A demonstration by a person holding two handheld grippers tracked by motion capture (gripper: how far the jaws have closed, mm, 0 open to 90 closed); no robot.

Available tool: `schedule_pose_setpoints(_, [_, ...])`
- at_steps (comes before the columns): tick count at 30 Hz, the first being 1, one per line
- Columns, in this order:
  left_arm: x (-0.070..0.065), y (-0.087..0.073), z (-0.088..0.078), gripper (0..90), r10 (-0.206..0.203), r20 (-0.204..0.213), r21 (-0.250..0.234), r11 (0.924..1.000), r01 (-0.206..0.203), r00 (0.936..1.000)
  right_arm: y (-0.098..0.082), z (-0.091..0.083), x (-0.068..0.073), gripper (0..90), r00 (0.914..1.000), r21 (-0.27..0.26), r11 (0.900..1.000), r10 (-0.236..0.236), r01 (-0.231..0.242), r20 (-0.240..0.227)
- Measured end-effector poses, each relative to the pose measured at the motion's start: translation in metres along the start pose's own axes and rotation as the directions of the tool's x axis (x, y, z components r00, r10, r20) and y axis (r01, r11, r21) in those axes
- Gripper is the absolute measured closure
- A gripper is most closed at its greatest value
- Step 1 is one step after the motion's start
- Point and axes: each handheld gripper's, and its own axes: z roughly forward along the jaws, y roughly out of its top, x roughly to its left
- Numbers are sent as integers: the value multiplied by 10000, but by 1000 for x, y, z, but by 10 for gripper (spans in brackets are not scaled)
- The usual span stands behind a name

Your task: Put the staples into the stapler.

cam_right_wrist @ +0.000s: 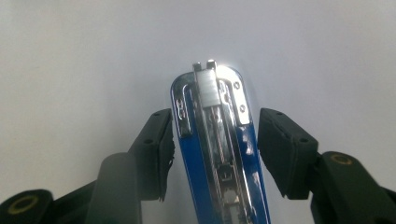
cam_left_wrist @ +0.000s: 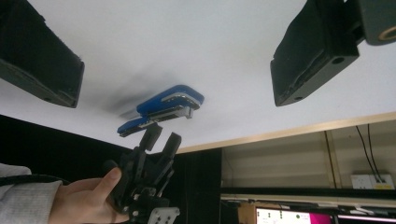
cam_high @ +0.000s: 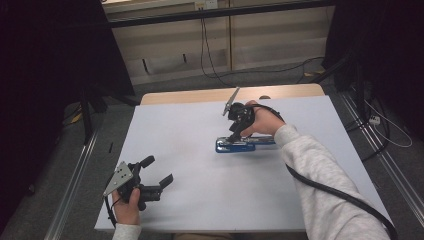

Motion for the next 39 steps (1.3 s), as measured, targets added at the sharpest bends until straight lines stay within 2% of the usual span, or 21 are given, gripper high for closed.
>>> schedule_pose_setpoints(1, [0,0,1,27,58,39,-6,10000,-58,10000,0,0,0,425,10000,0,10000,0,0,0])
schedule_pose_setpoints(2, [1,1,3,27,-5,126,44,10000,4,9999,-7,-3,-1,408,9998,-290,9994,191,-189,65])
schedule_pose_setpoints(4, [1,1,4,27,-32,45,96,9999,32,10000,-9,-4,-1,400,9997,-335,9992,227,-223,126])
schedule_pose_setpoints(6, [-1,0,8,27,-227,207,250,9994,222,9995,-20,-7,-1,366,9987,-471,9979,461,-450,228])
schedule_pose_setpoints(9, [-2,1,13,27,-181,338,472,9987,165,9993,-26,-8,-1,354,9982,-556,9971,534,-518,277])
schedule_pose_setpoints(10, [-2,1,15,27,-126,445,586,9982,100,9989,-31,-7,0,321,9969,-548,9966,644,-618,459])
schedule_pose_setpoints(13, [-4,2,21,27,-325,472,734,9969,290,9984,-38,-9,1,303,9957,-766,9945,760,-719,527])
schedule_pose_setpoints(15, [-4,2,22,27,-276,535,795,9966,233,9982,-40,-10,2,291,9952,-825,9935,827,-782,524])
schedule_pose_setpoints(17, [-4,2,25,27,-395,525,904,9953,346,9978,-45,-12,2,266,9943,-915,9920,925,-874,534])
schedule_pose_setpoints(18, [-3,2,26,27,-383,488,939,9950,336,9981,-51,-15,2,253,9926,-1093,9893,1039,-967,625])
schedule_pose_setpoints(22, [-3,2,30,27,-460,512,1100,9931,402,9976,-59,-19,3,231,9893,-1265,9846,1299,-1207,667])
schedule_pose_setpoints(24, [-4,2,32,27,-446,500,1133,9928,387,9978,-67,-23,2,217,9848,-1521,9773,1594,-1474,697])
schedule_pose_setpoints(29, [-5,4,36,27,-466,472,1201,9919,407,9978,-76,-27,3,201,9815,-1570,9757,1683,-1527,910])
schedule_pose_setpoints(34, [-7,7,44,27,-460,525,1459,9886,379,9976,-89,-31,4,191,9750,-1876,9659,1992,-1784,984])
schedule_pose_setpoints(39, [-9,8,52,27,-430,659,1539,9876,324,9969,-99,-33,6,181,9708,-1869,9654,2064,-1817,1219])
